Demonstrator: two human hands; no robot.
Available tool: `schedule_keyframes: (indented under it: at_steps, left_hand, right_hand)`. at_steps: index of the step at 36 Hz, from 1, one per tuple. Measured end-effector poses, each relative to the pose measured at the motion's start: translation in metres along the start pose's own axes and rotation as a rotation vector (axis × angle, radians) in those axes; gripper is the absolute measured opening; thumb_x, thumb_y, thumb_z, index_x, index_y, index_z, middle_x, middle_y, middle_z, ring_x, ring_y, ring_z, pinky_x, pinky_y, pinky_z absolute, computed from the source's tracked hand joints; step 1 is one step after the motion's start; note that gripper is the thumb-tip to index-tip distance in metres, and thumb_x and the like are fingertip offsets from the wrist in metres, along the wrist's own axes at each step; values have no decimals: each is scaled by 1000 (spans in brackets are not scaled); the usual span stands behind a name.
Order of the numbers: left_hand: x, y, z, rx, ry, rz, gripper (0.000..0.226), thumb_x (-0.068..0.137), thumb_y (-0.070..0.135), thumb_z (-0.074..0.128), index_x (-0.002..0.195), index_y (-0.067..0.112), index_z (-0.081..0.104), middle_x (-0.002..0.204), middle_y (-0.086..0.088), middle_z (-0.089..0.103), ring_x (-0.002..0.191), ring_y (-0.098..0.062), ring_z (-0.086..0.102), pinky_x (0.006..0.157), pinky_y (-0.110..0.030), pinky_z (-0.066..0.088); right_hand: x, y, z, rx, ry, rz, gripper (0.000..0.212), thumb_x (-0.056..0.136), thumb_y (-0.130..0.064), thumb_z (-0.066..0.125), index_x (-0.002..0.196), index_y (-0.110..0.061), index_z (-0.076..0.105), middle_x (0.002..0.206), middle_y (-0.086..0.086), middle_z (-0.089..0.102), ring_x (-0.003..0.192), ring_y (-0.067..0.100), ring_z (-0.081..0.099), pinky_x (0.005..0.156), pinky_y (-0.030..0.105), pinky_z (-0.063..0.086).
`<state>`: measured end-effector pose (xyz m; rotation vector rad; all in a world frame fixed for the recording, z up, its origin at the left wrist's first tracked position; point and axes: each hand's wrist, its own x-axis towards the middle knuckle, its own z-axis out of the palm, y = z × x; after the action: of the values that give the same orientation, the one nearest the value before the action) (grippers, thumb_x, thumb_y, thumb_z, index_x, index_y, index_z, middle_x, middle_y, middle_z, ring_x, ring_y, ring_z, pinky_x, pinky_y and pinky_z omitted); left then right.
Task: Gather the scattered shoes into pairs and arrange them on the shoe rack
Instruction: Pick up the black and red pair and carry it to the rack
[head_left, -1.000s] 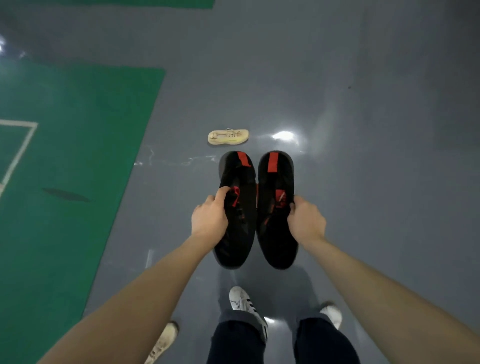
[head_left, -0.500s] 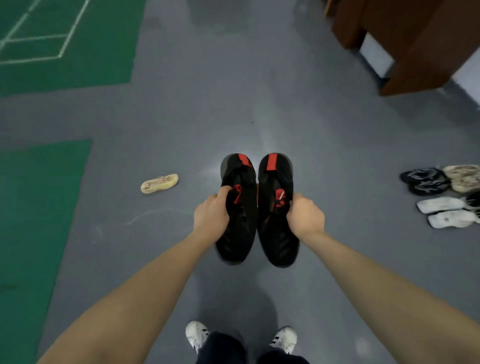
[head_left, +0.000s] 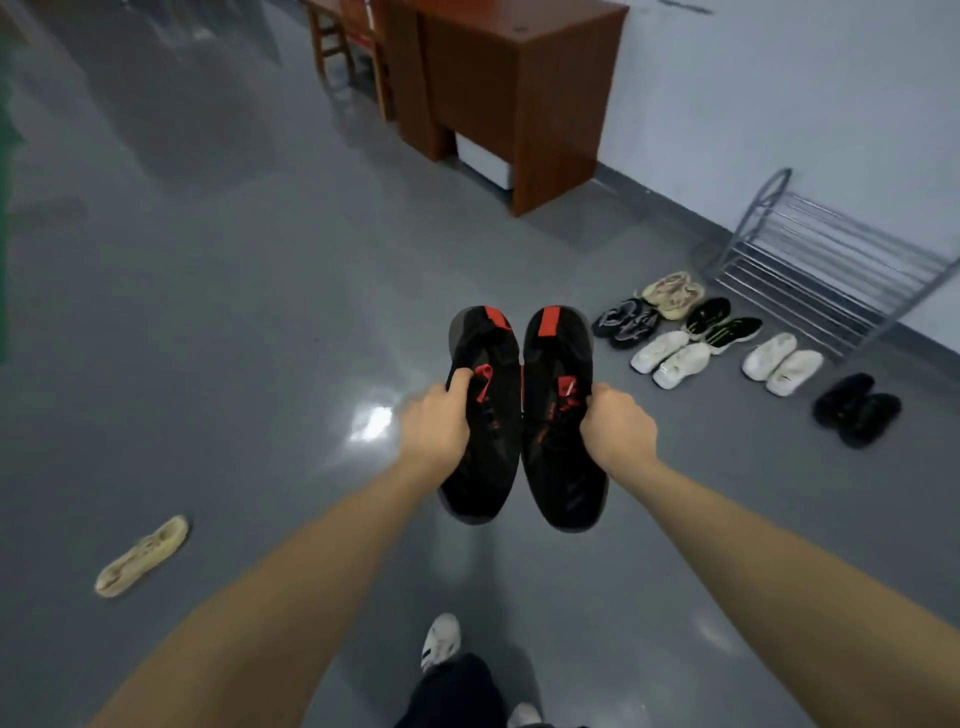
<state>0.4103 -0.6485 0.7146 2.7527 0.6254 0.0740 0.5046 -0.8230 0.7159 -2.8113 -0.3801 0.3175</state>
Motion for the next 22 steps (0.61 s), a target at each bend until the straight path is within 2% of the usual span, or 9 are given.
schedule_keyframes:
  at_steps: [3, 4, 9, 16, 22]
  left_hand:
    - [12, 14, 2, 20, 17, 49, 49, 92, 1, 36, 137, 20, 34, 103, -15, 58, 89, -37, 57, 77, -43, 47]
    - [31, 38, 12, 37, 20, 122, 48, 92, 1, 36, 137, 19, 35, 103, -14, 59, 89, -37, 57, 78, -41, 45]
    - [90, 96, 36, 62, -7, 269, 49, 91, -2, 35, 135, 20, 37, 98, -10, 62, 86, -32, 57, 86, -35, 36]
    - [187, 165, 64, 97, -61, 413, 49, 90, 0, 37, 134, 20, 38, 100, -10, 63, 90, -33, 58, 86, -35, 35]
    - [259, 215, 78, 76, -119, 500, 48, 91, 0, 37, 135, 19, 39, 103, -11, 63, 93, -33, 58, 85, -35, 35]
  right_hand:
    - [7, 12, -5, 4, 18, 18, 14, 96, -7, 37, 99, -4, 50, 99, 15, 60, 86, 33, 58, 63, 34, 36]
    - [18, 35, -15, 13, 38, 77, 13, 96, -7, 37, 99, -5, 49, 99, 14, 60, 85, 32, 58, 63, 34, 36]
    - [55, 85, -35, -9, 118, 181, 14, 94, -5, 39, 104, -4, 49, 105, 14, 59, 94, 32, 58, 65, 34, 36]
    - [124, 132, -61, -95, 122, 322, 19, 92, -2, 40, 108, -4, 49, 109, 12, 57, 99, 30, 56, 64, 33, 33]
    - [186, 163, -80, -45, 136, 439, 15, 92, -2, 39, 104, -4, 48, 105, 12, 58, 94, 31, 57, 64, 33, 35]
